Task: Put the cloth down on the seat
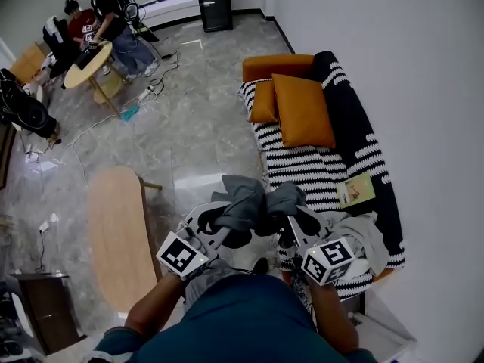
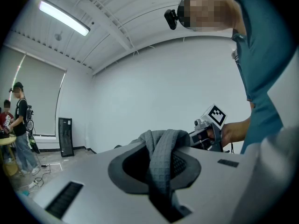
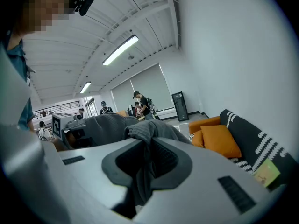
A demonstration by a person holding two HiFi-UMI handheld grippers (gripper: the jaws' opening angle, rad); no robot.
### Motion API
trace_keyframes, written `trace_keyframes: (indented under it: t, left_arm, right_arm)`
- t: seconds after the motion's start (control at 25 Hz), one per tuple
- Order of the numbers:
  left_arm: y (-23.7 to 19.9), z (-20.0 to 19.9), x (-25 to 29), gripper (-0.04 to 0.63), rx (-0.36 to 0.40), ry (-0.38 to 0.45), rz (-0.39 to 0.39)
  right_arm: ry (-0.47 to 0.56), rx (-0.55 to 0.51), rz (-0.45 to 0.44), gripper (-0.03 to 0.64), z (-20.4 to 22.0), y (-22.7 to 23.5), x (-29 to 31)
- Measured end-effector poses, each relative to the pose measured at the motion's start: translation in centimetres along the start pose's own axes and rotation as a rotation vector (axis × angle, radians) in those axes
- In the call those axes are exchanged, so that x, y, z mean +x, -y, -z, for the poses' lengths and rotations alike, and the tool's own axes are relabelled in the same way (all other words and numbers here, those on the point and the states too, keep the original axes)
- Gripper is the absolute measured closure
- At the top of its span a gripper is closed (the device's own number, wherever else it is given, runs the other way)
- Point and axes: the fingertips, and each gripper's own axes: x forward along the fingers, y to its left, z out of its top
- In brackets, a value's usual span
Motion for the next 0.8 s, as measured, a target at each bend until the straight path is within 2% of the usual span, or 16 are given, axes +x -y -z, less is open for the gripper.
trace_keyframes:
  t: [0.12,0.28,0.44,0.64,0.8]
  left_arm:
    - [-0.7,0.1,-0.2,0.541,0.004,0.008,-0.002]
    - [-2.4,2.3,-0.2,0.541,-0.065,-0.003,0.048]
    - [-6.4,1.2,-1.3,0.541,-0.020,0.011,0.118]
    - [-10.8,-0.4,-3.9,0.541,0.010,0.042,0.108]
    - [-12.5,-0.4,-5.5,0.541,0.002,0.051,0.097]
  right_arm:
    - [-0.035,-0.001,0.006,0.574,0.6,0.3,1.3]
    - [-0.039,0.013,0.051,0.574,0.6,0.2,3.4]
    - [0.003,0.009,0.074,0.574,-1.6,-2.3,6.7]
    - [0.022,-0.022,0.084,0.574,-3.6,-5.1,9.5]
    - [0.024,-0.019,0.108,0.574,-3.7,-6.0,10.5]
